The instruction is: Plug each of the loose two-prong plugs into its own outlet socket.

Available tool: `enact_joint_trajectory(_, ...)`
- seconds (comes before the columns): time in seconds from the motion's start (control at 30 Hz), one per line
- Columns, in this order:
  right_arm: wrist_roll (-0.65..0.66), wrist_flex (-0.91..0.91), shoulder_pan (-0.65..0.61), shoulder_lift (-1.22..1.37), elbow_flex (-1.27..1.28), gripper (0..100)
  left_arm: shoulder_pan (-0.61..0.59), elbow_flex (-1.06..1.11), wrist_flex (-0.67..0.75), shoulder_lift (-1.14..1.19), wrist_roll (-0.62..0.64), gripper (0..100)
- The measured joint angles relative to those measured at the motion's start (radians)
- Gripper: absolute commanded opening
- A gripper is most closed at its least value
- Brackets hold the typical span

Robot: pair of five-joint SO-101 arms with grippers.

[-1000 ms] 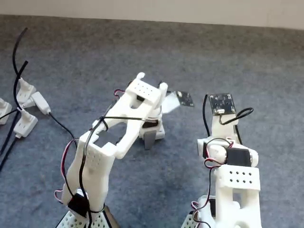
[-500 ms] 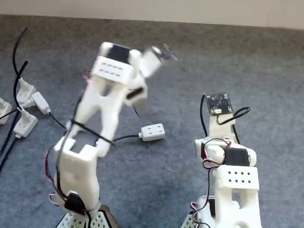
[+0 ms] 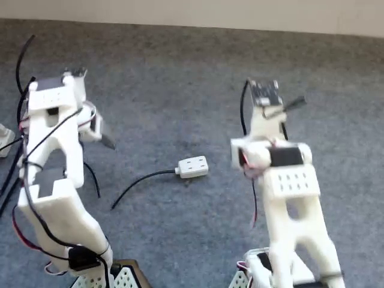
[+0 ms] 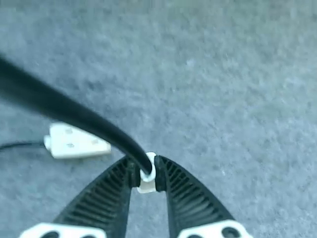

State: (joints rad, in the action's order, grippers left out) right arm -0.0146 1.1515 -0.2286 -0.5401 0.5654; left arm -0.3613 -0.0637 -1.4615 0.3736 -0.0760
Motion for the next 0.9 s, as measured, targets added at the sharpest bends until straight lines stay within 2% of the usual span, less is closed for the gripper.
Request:
enact_joint_trajectory(0.2, -0.124, -0.002, -0.071, 0.233, -0.25, 0.5, -0.072, 0.341, 0.269, -0.153, 0.057, 31)
enact_joint_trajectory(0.3, -0.169, -0.041, -0.123, 0.25, -0.241, 0.5, -0.124, 0.439, 0.371, -0.235, 0.091, 31)
enact_joint_trajectory(0.47, -0.198, -0.169, -0.212, 0.255, -0.112, 0.5, -0.138, 0.523, 0.47, -0.285, 0.127, 31)
enact_joint_trajectory(0.9, -0.236, -0.253, -0.222, 0.255, 0.031, 0.5, -0.153, 0.528, 0.523, -0.285, 0.133, 31)
